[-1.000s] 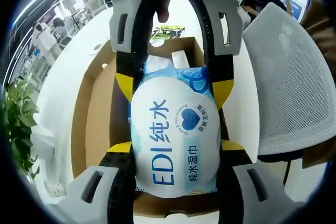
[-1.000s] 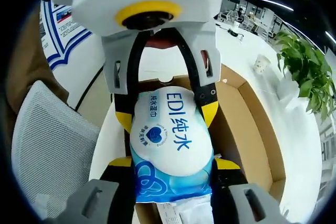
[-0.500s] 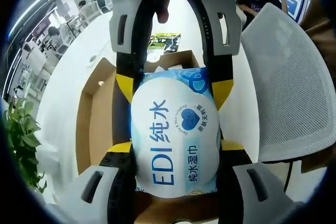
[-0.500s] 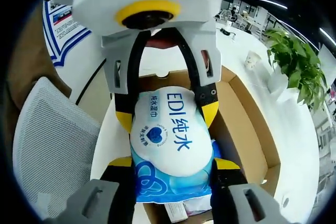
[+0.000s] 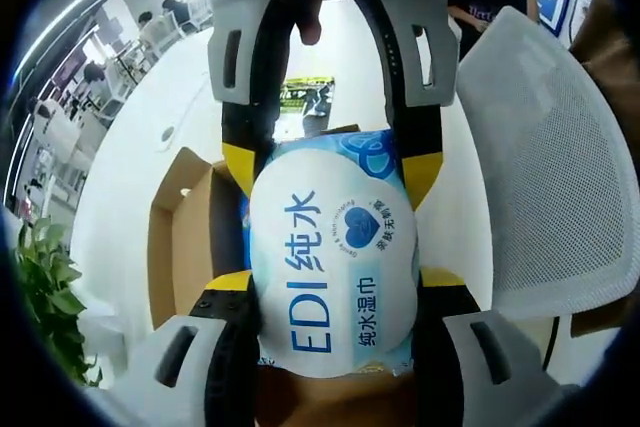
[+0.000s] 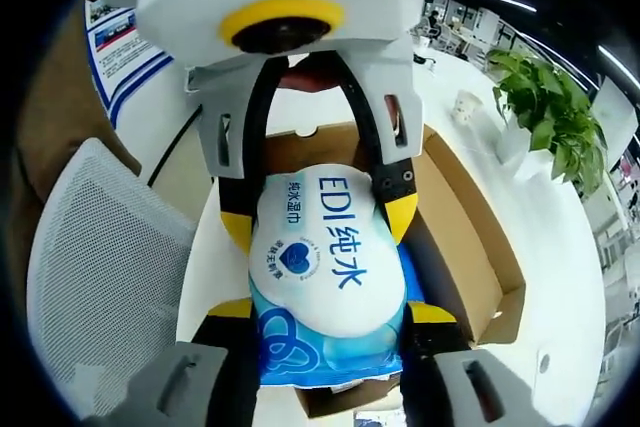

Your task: Operate the shoe box by opening the lid, removing the specified soft item, and placing it in the target area until the item is outside and the box remains undamaged.

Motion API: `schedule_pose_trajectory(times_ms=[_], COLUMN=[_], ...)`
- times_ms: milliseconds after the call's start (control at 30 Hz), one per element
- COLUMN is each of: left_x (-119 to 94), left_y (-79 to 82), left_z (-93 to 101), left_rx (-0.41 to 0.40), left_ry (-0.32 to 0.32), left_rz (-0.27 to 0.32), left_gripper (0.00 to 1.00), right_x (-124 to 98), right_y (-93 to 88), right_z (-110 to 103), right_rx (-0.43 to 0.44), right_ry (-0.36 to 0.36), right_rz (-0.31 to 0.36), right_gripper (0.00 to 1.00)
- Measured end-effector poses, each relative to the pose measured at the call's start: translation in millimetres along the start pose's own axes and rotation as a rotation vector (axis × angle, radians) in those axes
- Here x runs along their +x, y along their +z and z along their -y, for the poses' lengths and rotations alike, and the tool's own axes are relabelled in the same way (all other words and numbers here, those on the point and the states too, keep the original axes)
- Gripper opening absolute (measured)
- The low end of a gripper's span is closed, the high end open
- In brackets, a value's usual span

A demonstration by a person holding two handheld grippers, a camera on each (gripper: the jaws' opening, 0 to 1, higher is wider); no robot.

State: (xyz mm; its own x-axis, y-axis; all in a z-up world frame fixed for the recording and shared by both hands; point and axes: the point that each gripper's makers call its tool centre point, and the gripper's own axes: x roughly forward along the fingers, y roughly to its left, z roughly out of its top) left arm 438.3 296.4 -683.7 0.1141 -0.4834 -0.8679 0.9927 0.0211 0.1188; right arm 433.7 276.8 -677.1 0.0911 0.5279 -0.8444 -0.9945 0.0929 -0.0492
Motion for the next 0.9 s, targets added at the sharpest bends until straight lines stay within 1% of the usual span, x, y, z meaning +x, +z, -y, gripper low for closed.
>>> schedule_pose_trajectory(times_ms=[200, 567, 900], left_x=[3, 11, 21], left_y=[11.9, 41.2, 71.1], left_z=[0.8, 2.8, 3.5], left_rx=[0.017, 0.060, 0.101], left_ry=[-0.004, -0.009, -0.021], left_rz=[0.003, 0.010, 0.016], left_gripper=[0.61, 0.60, 0.60], right_x=[-9, -29, -51], right_y=[-9.4, -30.0, -54.0], right_z=[0, -1, 2], right_rx=[0.011, 0.035, 0.061], right_ry=[-0.013, -0.047, -0.077], right_rz=[0.000, 0.001, 0.002], right_gripper=[0.53, 0.53, 0.52])
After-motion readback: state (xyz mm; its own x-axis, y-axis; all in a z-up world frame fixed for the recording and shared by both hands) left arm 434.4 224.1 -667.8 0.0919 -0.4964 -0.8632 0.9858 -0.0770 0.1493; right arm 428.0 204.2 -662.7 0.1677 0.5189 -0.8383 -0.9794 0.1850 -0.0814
